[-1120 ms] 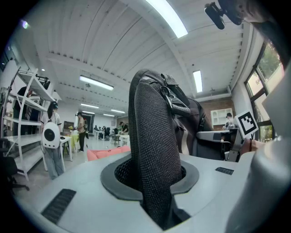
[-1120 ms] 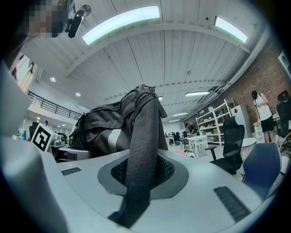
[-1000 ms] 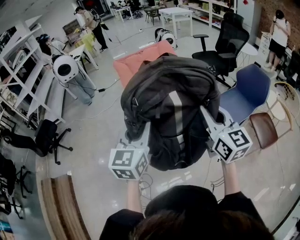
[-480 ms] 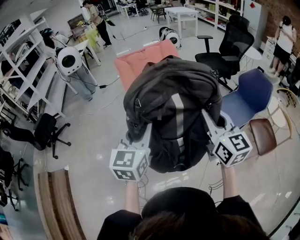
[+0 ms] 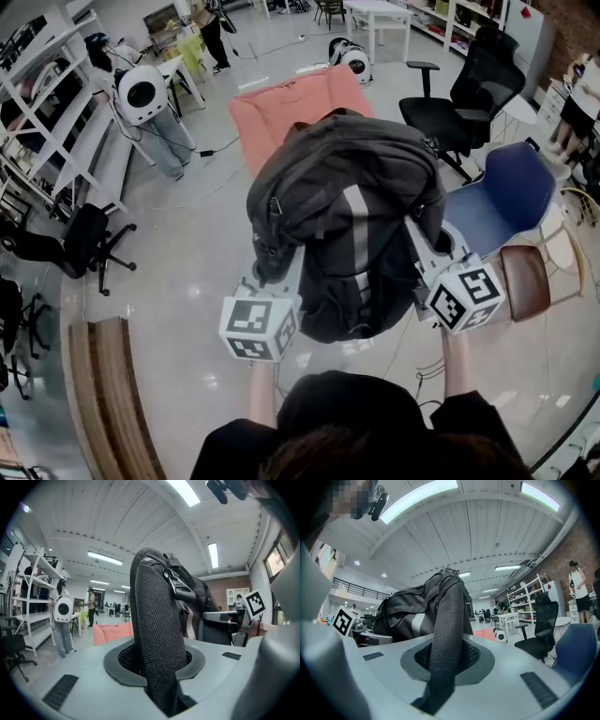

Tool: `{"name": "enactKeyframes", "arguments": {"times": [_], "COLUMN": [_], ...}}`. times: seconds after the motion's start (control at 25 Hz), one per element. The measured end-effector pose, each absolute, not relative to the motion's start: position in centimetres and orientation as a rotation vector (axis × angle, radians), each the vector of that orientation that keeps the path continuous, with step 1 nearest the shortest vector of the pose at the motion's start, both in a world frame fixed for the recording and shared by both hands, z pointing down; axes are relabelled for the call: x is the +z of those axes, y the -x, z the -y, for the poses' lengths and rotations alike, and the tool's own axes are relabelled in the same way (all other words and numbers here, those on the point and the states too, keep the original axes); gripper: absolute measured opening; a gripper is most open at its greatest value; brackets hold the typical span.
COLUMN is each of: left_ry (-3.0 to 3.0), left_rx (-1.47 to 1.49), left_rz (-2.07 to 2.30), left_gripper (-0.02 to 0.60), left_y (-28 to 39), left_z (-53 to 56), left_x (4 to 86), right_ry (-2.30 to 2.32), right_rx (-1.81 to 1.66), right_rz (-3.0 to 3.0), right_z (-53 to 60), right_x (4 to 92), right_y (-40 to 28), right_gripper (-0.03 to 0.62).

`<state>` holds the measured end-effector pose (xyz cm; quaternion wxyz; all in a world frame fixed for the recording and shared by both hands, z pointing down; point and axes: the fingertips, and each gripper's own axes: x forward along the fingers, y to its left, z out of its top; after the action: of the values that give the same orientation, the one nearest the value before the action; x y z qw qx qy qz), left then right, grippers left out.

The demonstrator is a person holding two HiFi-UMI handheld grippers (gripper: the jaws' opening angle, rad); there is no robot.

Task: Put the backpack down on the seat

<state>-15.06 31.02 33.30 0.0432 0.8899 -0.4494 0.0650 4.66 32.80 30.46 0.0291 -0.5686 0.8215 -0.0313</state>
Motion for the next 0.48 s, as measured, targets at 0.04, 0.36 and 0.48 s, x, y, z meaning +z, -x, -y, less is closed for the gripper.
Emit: {"name": "enactKeyframes", "arguments": {"times": [0.04,0.36,0.48], "left_ry": [-2.716,-2.69,-2.694], "left_rx": [0.204,0.212,0.203], "left_rz": [1.376,1.374,1.368], "left_gripper": [0.121,0.12,0.12], "left_y": [14.8,14.3,14.1], "left_z": [-30.5,-24.2,-20.8], "left_x": [33.5,35.3,35.0], "right_ry": [1.753,1.755,1.758], "right_rx": [-0.105,-0.138,-0.138], "right_rz": [-2.536,-2.542,-2.535], "right_z": [-32.2,-25.7,-22.4], "right_x": [30.7,32.4,32.0], "right_y": [-5.0,-5.5,-5.7], "right_gripper": [0.058,0.057,0.057]}}
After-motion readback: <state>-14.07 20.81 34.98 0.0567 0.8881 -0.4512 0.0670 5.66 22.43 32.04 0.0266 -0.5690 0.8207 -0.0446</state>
